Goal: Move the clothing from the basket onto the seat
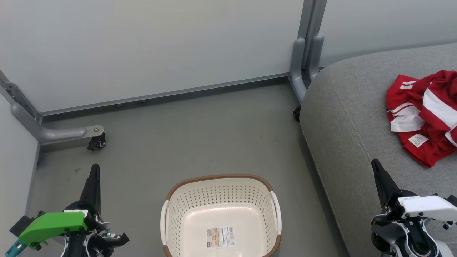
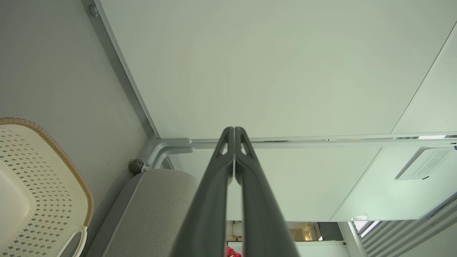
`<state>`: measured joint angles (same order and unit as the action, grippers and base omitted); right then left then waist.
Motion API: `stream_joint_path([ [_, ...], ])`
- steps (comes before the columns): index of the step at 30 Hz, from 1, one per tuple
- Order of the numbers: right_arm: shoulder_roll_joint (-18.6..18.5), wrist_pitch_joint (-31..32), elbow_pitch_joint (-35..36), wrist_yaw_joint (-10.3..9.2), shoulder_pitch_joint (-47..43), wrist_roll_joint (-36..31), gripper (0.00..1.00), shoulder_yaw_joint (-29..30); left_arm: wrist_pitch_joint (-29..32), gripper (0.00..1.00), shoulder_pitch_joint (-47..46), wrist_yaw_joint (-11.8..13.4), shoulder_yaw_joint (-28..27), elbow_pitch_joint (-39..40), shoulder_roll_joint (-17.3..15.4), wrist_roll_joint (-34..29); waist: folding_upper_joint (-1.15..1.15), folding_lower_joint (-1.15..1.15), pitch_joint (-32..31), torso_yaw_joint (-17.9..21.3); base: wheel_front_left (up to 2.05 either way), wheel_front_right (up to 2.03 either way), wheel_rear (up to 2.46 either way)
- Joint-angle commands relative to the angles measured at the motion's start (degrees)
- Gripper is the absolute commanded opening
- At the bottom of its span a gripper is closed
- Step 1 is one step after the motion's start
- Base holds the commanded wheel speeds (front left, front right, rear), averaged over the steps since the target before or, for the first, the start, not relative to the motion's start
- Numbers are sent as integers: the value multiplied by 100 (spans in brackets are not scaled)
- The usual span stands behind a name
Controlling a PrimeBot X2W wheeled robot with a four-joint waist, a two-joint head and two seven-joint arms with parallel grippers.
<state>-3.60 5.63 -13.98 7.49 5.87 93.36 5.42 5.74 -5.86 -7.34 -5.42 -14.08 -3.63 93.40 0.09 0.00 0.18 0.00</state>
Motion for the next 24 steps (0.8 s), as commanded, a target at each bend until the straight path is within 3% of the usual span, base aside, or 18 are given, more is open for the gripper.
stream_joint_path([
  [1,-9,32,-15,0,59,-20,0,21,10,0,-72,-32,-19,-4,-4,-26,-9,0,0,0,0,0,0],
  [24,10,52,-16,0,61,-50,0,48,33,0,-76,-29,-49,-3,13,-51,-9,0,0,0,0,0,0],
])
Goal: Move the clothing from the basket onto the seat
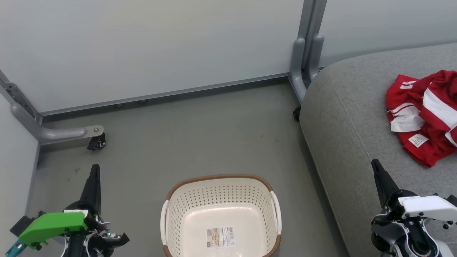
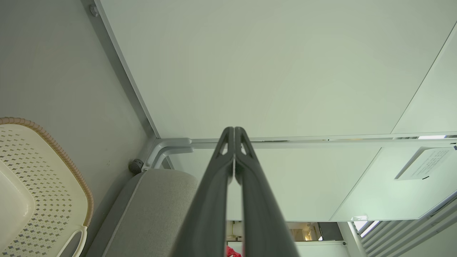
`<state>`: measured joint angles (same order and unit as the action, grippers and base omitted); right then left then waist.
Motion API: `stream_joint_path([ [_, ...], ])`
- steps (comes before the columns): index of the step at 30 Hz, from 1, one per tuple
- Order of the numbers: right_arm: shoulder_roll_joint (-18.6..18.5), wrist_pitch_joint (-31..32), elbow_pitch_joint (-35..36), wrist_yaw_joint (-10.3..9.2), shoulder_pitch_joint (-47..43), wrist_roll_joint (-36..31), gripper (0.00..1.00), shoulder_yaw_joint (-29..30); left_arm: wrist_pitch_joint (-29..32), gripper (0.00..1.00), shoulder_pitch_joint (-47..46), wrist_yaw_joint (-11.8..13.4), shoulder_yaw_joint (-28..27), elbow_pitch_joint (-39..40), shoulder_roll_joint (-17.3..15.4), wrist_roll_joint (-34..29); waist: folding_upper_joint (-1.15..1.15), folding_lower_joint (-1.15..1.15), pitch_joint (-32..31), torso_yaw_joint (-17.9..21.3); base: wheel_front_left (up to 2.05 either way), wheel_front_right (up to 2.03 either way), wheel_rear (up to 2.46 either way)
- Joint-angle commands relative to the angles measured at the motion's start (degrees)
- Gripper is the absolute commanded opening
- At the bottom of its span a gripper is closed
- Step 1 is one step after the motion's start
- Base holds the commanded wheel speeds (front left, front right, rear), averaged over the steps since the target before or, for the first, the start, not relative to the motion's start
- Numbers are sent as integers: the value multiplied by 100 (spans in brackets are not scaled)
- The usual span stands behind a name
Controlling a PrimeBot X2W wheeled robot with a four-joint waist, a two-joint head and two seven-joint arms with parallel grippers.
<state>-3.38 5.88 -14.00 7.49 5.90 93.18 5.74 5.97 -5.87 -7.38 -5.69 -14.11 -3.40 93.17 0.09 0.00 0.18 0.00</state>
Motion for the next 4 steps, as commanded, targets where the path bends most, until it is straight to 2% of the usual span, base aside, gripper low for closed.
stream_joint_path([
  [1,-11,20,-14,0,58,-33,0,16,11,0,-75,-26,-24,-1,-9,-29,-9,0,0,0,0,0,0],
  [4,-9,22,-15,0,58,-33,0,20,15,0,-76,-26,-27,-1,-7,-33,-9,0,0,0,0,0,0],
])
